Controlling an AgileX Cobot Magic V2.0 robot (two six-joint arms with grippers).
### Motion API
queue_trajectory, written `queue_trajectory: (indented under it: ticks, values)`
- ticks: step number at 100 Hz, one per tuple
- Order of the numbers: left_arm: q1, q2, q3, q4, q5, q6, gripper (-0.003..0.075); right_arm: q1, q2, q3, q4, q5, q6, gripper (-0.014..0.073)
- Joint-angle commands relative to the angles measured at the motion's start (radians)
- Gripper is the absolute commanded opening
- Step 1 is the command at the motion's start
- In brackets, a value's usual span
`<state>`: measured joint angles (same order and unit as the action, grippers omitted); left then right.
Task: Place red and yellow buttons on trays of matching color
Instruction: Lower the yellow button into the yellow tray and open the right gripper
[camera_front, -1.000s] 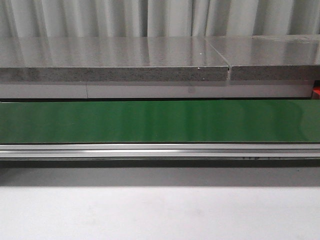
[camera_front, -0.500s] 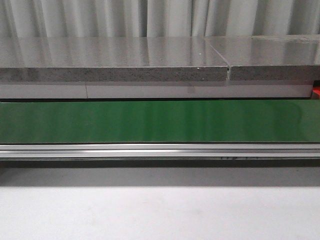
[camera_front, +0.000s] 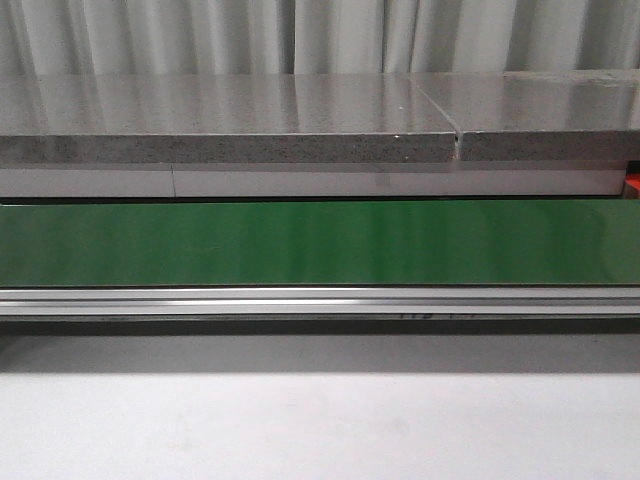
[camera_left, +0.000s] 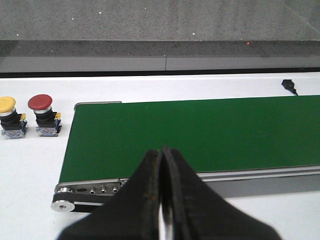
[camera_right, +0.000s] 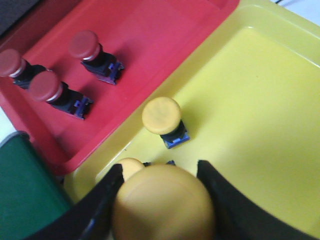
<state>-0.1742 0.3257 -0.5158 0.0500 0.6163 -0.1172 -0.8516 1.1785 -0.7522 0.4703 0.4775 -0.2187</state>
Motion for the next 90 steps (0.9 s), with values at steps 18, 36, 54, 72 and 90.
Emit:
queue_trajectory:
  ticks: [18,36,54,72,90]
  values:
    - [-0.010,0.010,-0.026,-0.005,-0.076,-0.006,-0.0019,-0.008,-0.022,0.133,0.014,-0.247,0.001,0.0172]
    - [-0.010,0.010,-0.026,-0.005,-0.076,-0.006,-0.0019,-0.008,0.019,0.180,0.014,-0.306,0.001,0.0172]
    - [-0.010,0.010,-0.026,-0.005,-0.076,-0.006,-0.0019,0.016,0.094,0.180,0.014,-0.281,0.001,0.0172]
    - [-0.010,0.010,-0.026,-0.005,-0.076,-0.006,-0.0019,0.037,0.138,0.180,0.014,-0.285,0.001,0.0172]
    - [-0.010,0.010,-0.026,-0.005,-0.076,-0.006,-0.0019,0.037,0.173,0.180,0.014,-0.284,0.001,0.0172]
